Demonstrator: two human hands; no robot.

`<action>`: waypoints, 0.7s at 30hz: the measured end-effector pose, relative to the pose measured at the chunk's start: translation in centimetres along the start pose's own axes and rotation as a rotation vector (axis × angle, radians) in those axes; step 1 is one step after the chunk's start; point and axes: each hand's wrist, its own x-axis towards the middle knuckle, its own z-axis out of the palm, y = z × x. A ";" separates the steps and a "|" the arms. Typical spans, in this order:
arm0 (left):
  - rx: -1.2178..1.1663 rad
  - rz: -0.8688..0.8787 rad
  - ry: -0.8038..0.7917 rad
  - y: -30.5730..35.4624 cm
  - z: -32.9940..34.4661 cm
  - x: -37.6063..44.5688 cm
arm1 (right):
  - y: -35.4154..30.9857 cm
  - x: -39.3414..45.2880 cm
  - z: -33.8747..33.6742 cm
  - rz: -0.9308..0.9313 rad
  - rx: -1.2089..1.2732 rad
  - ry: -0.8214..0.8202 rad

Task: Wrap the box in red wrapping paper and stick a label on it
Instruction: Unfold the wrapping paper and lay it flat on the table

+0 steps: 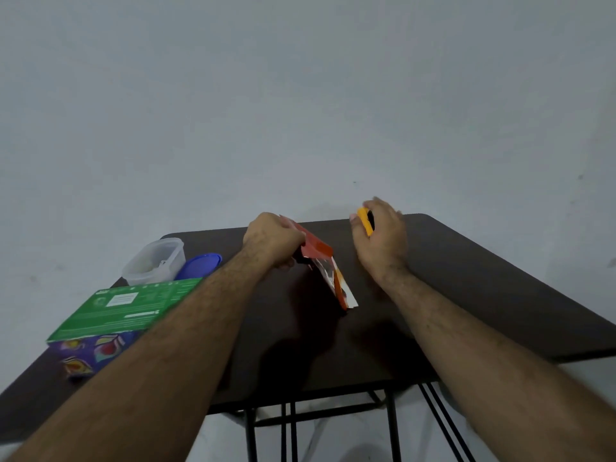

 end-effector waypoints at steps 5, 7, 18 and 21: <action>-0.155 0.046 -0.005 1.2 -2.5 -0.2 | -4.3 -0.1 -1.7 -0.100 0.413 -0.363; -0.181 0.052 -0.018 1.4 -3.4 -0.1 | -4.4 0.1 -2.1 -0.129 0.406 -0.483; 0.002 0.064 -0.135 0.9 -7.3 0.6 | -5.8 1.9 -3.3 -0.179 0.218 -0.448; 0.207 0.234 -0.007 1.2 -7.5 0.7 | -7.3 3.3 -4.2 -0.243 0.163 -0.435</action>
